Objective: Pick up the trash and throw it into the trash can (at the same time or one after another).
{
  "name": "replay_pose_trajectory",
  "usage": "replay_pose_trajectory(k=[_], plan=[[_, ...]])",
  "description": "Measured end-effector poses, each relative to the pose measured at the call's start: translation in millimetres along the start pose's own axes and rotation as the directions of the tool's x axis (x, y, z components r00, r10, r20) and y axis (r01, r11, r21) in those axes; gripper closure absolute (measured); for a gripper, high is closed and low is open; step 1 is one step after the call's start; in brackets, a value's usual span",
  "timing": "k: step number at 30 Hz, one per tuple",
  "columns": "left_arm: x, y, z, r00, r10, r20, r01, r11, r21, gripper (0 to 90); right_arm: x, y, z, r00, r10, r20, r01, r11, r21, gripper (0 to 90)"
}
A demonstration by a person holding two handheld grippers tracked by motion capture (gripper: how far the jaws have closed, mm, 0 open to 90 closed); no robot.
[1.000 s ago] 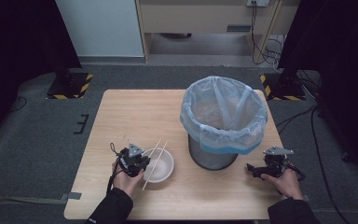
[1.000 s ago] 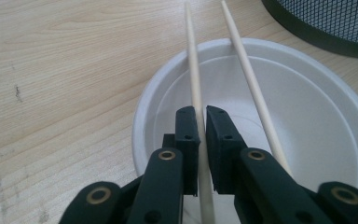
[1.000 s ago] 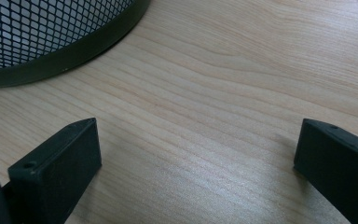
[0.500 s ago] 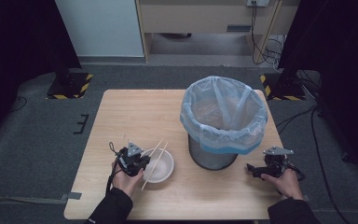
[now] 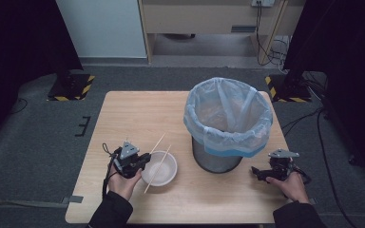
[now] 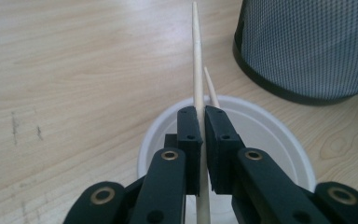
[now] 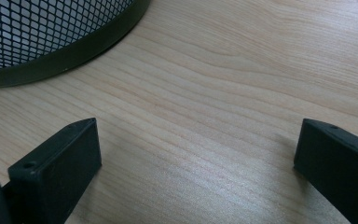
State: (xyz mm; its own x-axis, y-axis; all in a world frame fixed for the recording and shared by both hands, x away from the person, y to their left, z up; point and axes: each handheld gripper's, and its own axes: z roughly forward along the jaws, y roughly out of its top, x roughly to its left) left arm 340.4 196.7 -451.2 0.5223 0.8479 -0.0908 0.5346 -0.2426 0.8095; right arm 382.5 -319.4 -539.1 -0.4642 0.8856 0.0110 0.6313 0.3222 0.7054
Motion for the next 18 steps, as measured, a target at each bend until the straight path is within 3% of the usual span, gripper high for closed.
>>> replay_pose_trajectory(k=[8, 18], plan=[[-2.1, 12.5, -16.8, 0.9999, 0.011, 0.0, -0.011, 0.9966, -0.082, 85.0, 0.0, 0.0, 0.0, 1.0, 0.0, 0.0, 0.0, 1.0, 0.0, 0.8], [-3.4, 24.2, -33.8, 0.9999, 0.014, 0.006, -0.013, 0.9857, -0.168, 85.0, 0.0, 0.0, 0.0, 1.0, 0.0, 0.0, 0.0, 1.0, 0.0, 0.8]])
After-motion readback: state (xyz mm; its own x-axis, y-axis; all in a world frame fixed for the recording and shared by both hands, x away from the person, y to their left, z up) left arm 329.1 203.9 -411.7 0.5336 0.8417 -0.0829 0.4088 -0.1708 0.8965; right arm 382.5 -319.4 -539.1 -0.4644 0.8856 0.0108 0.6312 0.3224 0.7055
